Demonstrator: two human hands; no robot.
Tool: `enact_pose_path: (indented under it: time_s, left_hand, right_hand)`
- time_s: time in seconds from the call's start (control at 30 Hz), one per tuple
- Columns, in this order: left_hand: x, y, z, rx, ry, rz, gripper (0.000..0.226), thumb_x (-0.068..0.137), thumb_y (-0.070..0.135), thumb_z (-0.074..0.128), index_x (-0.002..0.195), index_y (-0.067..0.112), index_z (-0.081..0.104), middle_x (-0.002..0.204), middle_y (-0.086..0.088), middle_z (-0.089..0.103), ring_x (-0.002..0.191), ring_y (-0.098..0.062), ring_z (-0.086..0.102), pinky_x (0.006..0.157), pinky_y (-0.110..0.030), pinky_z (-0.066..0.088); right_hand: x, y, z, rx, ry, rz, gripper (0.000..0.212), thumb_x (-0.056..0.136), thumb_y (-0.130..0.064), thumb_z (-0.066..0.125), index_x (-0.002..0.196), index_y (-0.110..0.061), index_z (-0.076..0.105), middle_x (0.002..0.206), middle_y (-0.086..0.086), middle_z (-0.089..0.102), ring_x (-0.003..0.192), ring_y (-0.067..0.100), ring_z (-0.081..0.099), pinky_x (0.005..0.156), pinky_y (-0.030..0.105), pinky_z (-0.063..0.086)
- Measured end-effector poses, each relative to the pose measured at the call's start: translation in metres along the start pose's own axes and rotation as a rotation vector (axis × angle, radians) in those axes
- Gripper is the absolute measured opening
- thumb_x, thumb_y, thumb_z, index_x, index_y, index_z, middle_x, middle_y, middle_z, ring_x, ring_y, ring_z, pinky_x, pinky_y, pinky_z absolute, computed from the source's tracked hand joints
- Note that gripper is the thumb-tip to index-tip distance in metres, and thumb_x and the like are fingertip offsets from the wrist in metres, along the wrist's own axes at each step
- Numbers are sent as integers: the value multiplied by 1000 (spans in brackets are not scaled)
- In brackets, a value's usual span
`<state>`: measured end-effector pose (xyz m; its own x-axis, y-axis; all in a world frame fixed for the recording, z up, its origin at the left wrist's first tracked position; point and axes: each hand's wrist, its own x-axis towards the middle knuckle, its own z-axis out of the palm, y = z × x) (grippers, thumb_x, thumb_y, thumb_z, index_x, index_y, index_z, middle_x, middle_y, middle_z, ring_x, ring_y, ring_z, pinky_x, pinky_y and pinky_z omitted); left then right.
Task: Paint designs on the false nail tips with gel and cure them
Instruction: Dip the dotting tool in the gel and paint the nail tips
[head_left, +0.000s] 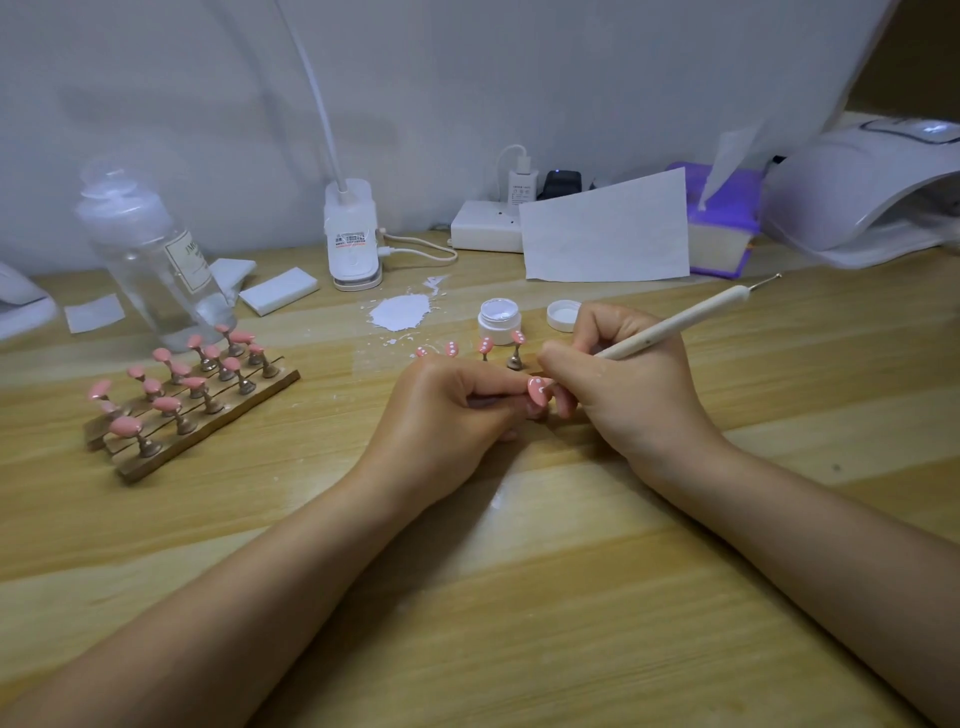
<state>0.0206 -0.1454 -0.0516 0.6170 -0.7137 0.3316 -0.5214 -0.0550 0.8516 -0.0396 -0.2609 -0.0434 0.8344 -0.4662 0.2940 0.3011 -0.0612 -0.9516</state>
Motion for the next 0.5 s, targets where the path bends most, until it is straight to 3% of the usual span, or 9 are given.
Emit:
enact_pose_path:
  time_s: [0.5]
  left_hand:
    - [1, -2, 0, 14, -6, -3, 26, 80, -5, 63, 78, 19, 73, 55, 23, 63, 53, 16, 49, 61, 6, 35]
  right_hand:
    - [1, 1, 0, 13, -5, -1, 41, 73, 18, 50, 48, -9, 33, 31, 0, 42, 32, 7, 48, 38, 13, 39]
